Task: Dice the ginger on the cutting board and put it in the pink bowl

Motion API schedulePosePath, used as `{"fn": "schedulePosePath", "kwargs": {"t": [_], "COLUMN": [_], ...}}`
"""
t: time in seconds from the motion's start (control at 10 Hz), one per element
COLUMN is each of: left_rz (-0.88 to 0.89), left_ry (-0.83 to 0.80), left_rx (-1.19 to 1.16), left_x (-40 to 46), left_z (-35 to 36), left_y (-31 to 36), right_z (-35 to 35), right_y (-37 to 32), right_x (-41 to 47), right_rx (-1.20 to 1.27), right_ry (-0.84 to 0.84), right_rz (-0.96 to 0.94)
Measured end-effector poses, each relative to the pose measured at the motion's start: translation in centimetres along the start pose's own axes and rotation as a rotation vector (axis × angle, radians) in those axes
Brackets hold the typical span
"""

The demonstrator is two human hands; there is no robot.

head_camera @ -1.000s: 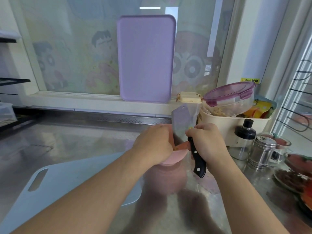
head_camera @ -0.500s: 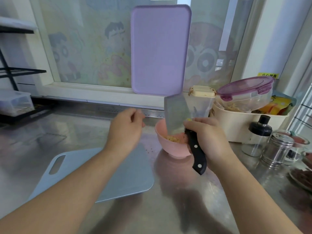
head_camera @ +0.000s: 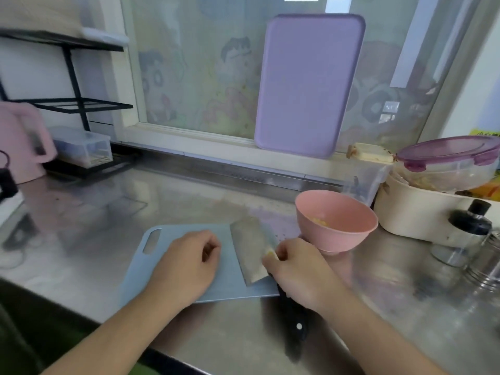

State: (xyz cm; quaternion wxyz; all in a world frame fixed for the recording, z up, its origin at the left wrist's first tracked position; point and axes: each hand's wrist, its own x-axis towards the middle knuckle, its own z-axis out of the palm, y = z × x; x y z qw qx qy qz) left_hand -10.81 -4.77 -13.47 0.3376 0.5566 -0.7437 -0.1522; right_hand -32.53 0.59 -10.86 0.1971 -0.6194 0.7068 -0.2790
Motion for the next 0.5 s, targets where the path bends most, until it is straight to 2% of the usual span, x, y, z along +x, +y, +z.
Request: {"fn": "schedulePosePath", "kwargs": {"t": [0.1, 0.2, 0.3, 0.5], "left_rz": [0.090, 0.122, 0.140, 0.168], "left_ry": [0.023, 0.043, 0.085, 0.120], "left_rx": [0.022, 0.013, 0.029, 0.038], "left_x": [-1.0, -1.2, -1.3, -1.3], "left_z": [0.0, 0.0, 0.0, 0.2], "left_y": [-0.6, -0.9, -0.7, -0.8], "right_z": [0.2, 0.4, 0.4, 0.3], "right_y": [-0.2, 0.1, 0.6, 0.9], "right_x": [-0.4, -0.1, 0.2, 0.3], "right_rx": [-0.254, -0.250, -0.142, -0.192], "right_ry": [0.101, 0.145, 0.167, 0.268], "right_rz": [-0.038, -0.031, 0.002, 0.007]}}
